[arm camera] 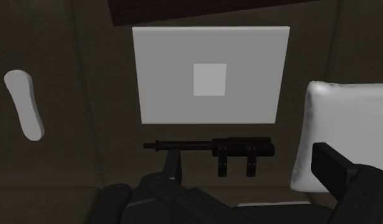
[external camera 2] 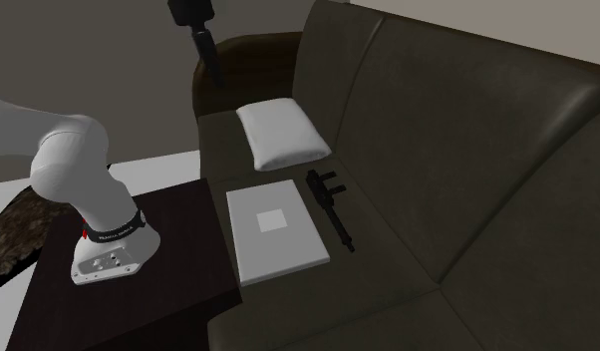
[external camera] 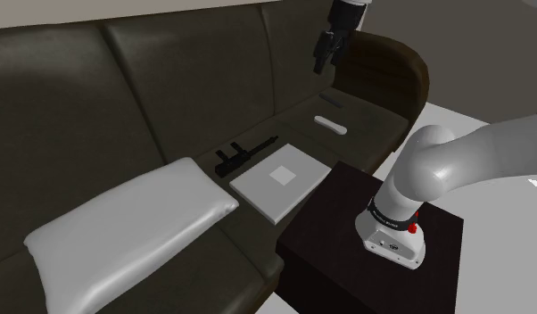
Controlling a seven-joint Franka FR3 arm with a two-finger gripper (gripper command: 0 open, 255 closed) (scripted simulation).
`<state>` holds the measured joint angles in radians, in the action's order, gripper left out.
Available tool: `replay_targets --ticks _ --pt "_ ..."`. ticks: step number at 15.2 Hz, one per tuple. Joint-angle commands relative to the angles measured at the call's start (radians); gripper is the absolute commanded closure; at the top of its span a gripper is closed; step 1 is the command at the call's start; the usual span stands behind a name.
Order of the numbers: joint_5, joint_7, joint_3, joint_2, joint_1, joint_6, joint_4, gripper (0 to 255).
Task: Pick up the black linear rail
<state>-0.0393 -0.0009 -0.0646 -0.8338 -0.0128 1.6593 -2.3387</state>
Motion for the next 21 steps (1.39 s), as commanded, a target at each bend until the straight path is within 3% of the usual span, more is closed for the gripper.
replay_targets --ticks 1,11,21 --pt "0.000 0.000 0.000 0.000 0.000 0.000 0.000 0" --pt "0.007 0.028 0.003 0.233 0.010 0.351 -0.120 0" --pt "0.022 0.047 0.005 0.582 0.022 0.672 -0.094 0"
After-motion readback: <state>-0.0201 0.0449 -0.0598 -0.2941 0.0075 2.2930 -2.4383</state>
